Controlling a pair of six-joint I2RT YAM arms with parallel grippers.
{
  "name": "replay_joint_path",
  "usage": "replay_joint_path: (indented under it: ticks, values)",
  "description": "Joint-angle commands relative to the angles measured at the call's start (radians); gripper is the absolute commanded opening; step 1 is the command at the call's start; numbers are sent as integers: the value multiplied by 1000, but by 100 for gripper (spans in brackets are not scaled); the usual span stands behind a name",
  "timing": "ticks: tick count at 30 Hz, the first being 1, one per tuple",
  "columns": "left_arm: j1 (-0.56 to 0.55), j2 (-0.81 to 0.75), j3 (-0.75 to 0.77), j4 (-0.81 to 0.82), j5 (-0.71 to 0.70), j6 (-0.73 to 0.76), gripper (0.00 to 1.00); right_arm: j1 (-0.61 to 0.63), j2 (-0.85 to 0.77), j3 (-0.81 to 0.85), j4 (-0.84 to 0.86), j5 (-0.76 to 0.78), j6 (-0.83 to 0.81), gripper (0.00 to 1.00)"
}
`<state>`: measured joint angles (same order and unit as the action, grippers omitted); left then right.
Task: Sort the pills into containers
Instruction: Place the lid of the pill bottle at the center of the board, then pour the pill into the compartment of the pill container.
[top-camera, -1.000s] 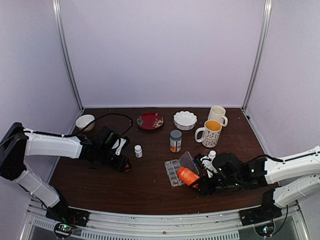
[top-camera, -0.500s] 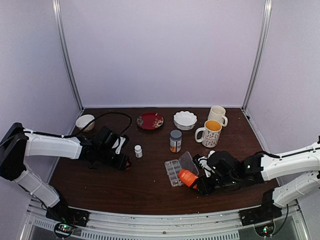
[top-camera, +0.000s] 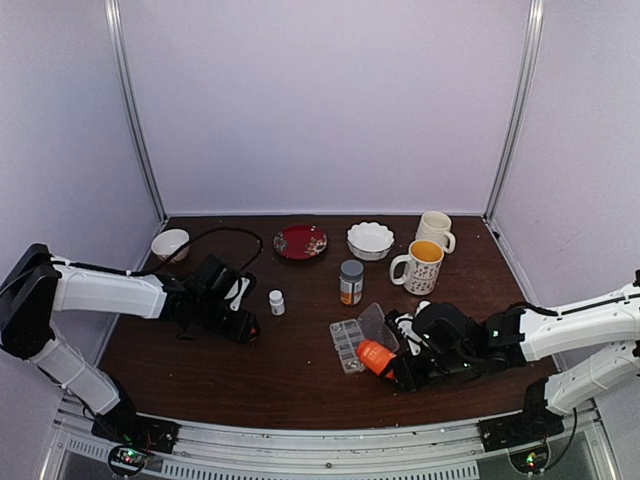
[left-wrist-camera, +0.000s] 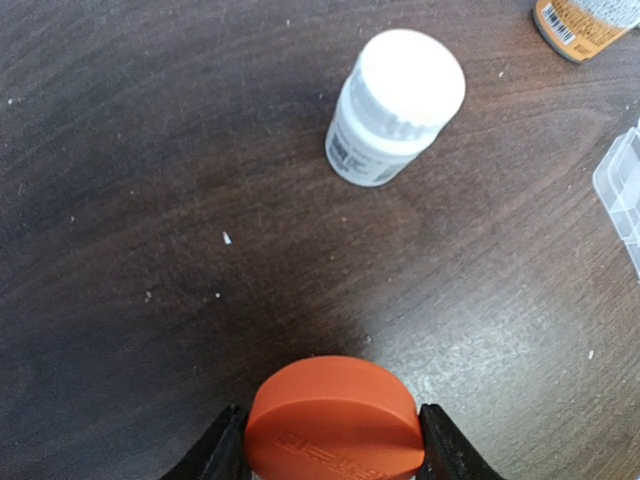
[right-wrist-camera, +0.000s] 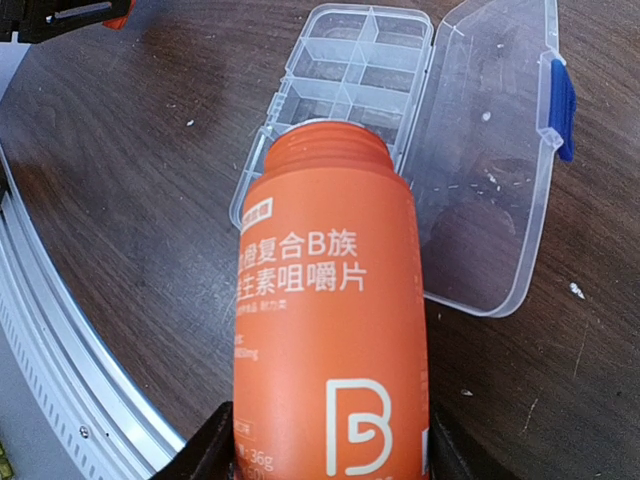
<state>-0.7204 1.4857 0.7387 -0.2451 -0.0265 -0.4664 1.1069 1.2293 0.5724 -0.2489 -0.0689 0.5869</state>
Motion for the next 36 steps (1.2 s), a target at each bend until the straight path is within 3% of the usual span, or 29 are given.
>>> replay_joint_path:
  ticks: [1, 3, 9, 15, 21, 28, 36]
  values:
    - [3, 34, 26, -10, -1, 6, 0, 6, -17, 32, 3, 17, -2, 0]
    - [3, 46, 36, -26, -1, 9, 3, 6, -20, 27, 11, 26, 3, 0]
    - [-17, 25, 41, -45, -16, 12, 58, 9, -8, 51, -8, 11, 2, 0]
    - [-59, -23, 108, -125, -74, 29, 78, 12, -2, 47, -7, 16, -4, 0]
    - [-93, -59, 169, -184, -102, 40, 82, 13, 11, 61, -29, 20, -11, 0]
    - [-128, -57, 210, -115, -63, 63, 82, 14, 7, 64, -28, 27, -8, 0]
    - [-140, 77, 326, -71, -11, 101, 79, 14, -7, 53, -1, 31, -7, 0]
